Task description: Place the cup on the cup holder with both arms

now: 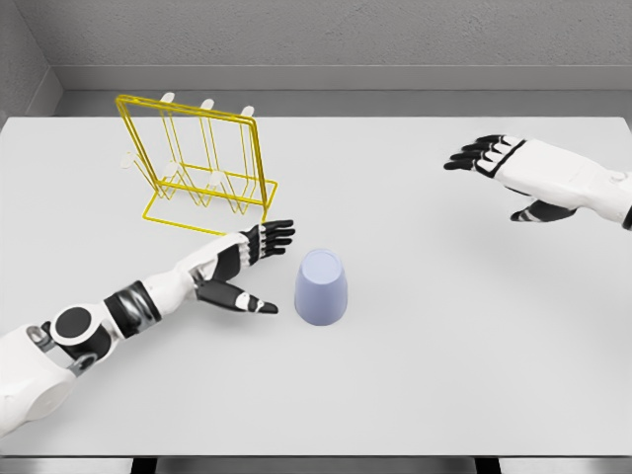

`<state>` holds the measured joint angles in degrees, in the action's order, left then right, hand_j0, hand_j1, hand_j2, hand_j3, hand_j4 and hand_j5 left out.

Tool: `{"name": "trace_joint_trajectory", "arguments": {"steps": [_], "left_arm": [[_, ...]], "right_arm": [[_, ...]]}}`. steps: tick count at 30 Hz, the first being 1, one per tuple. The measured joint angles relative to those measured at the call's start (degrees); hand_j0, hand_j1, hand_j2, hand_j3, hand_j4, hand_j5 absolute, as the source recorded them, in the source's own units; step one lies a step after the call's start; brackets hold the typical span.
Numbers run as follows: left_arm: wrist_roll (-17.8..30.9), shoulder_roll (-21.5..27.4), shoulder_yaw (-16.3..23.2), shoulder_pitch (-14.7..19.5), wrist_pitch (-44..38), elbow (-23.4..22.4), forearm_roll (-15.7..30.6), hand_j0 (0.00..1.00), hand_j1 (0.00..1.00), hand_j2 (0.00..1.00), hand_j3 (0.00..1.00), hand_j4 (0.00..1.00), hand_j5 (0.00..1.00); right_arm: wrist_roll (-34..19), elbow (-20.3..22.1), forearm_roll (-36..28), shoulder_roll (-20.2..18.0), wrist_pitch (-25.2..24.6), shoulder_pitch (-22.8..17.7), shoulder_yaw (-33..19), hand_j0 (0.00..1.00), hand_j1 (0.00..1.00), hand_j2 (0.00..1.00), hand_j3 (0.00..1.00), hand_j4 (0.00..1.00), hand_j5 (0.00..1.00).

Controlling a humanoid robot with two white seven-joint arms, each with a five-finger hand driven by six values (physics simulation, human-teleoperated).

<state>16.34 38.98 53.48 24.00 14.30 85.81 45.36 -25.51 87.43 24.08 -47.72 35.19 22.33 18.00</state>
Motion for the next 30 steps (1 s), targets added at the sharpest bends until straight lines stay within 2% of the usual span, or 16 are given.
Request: {"name": "trace_joint_trajectory", "arguments": {"steps": [2,3,5,9,30], "left_arm": [[0.0,-0.4,0.3,0.3,0.0,0.0,0.1,1.0,1.0,1.0,1.0,1.0,1.0],[0.0,-0.6,0.4,0.3,-0.1,0.0,0.0,1.0,1.0,1.0,1.0,1.0,1.0],[-0.1,-1.0,0.6,0.8,-0.8,0.0,-0.2,1.0,1.0,1.0,1.0,1.0,1.0],[-0.1,-1.8,0.7,0.8,-1.5,0.1,-0.7,1.0,1.0,1.0,1.0,1.0,1.0],[-0.4,-5.3,2.0,1.2,-2.4,1.1,-2.8,1.0,1.0,1.0,1.0,1.0,1.0]], "right_arm": [[0.0,0.3,-4.2,-0.4,0.0,-2.6,-2.7,1.0,1.0,1.0,1.0,1.0,1.0],[0.0,0.5,-6.4,-0.6,0.0,-5.5,-4.1,1.0,1.0,1.0,1.0,1.0,1.0],[0.0,0.8,-10.3,-0.7,0.0,-8.4,-7.2,1.0,1.0,1.0,1.0,1.0,1.0],[-0.2,0.8,-15.8,-0.4,0.0,-11.6,-10.3,1.0,1.0,1.0,1.0,1.0,1.0],[-0.3,1.0,-17.9,1.3,0.0,-13.6,-15.5,1.0,1.0,1.0,1.0,1.0,1.0]]}}
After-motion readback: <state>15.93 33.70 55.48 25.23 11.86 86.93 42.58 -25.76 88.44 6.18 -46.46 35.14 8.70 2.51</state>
